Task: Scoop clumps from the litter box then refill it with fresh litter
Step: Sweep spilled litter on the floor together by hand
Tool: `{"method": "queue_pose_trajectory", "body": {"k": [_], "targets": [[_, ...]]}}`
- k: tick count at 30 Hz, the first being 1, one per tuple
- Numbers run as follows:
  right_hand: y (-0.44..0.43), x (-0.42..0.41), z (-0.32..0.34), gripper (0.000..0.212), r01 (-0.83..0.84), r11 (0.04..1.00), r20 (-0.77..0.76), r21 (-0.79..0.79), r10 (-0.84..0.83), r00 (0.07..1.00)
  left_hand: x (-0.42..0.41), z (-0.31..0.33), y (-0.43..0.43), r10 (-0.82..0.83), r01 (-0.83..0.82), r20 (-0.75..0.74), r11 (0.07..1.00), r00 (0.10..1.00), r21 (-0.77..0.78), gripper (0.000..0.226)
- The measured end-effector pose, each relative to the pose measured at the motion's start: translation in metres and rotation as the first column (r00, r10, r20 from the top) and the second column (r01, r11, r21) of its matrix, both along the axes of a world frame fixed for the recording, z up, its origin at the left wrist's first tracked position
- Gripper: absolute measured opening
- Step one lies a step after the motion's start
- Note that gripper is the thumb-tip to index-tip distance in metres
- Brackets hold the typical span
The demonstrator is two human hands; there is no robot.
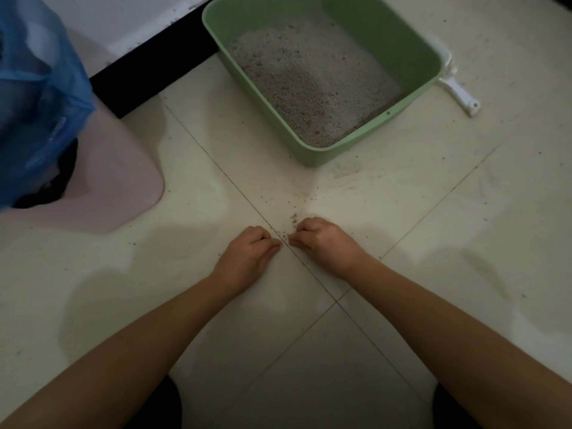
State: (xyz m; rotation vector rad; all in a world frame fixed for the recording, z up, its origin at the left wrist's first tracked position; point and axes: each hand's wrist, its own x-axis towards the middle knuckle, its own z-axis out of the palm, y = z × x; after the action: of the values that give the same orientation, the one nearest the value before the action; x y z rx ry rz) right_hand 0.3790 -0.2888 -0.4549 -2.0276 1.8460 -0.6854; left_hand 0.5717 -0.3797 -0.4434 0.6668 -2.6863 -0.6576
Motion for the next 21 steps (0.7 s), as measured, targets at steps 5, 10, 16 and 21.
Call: {"method": "queue_pose_trajectory", "body": {"k": [5, 10, 16, 21], "targets": [[-0.002, 0.004, 0.001, 0.007, -0.066, 0.998, -0.099, 0.021, 0.068, 0.993, -0.005, 0.022, -0.012, 0.133, -0.132, -0.038, 0.991, 0.99, 0.027, 0.027], [-0.051, 0.012, 0.044, 0.011, 0.082, 0.98, 0.014, 0.18, -0.086, 0.996, -0.029, 0.119, -0.058, 0.309, -0.329, -0.274, 0.944, 0.911, -0.031, 0.01], [-0.17, 0.051, 0.188, 0.015, 0.284, 0.932, 0.335, -0.225, -0.2, 0.921, 0.004, 0.277, -0.125, 0.447, -0.655, -0.678, 0.752, 0.584, -0.069, 0.012], [-0.27, 0.11, 0.29, 0.016, 0.22, 0.955, 0.51, -0.198, -0.091, 0.856, 0.098, 0.318, -0.173, 0.752, -0.864, -0.54, 0.496, 0.379, 0.085, 0.02]]}}
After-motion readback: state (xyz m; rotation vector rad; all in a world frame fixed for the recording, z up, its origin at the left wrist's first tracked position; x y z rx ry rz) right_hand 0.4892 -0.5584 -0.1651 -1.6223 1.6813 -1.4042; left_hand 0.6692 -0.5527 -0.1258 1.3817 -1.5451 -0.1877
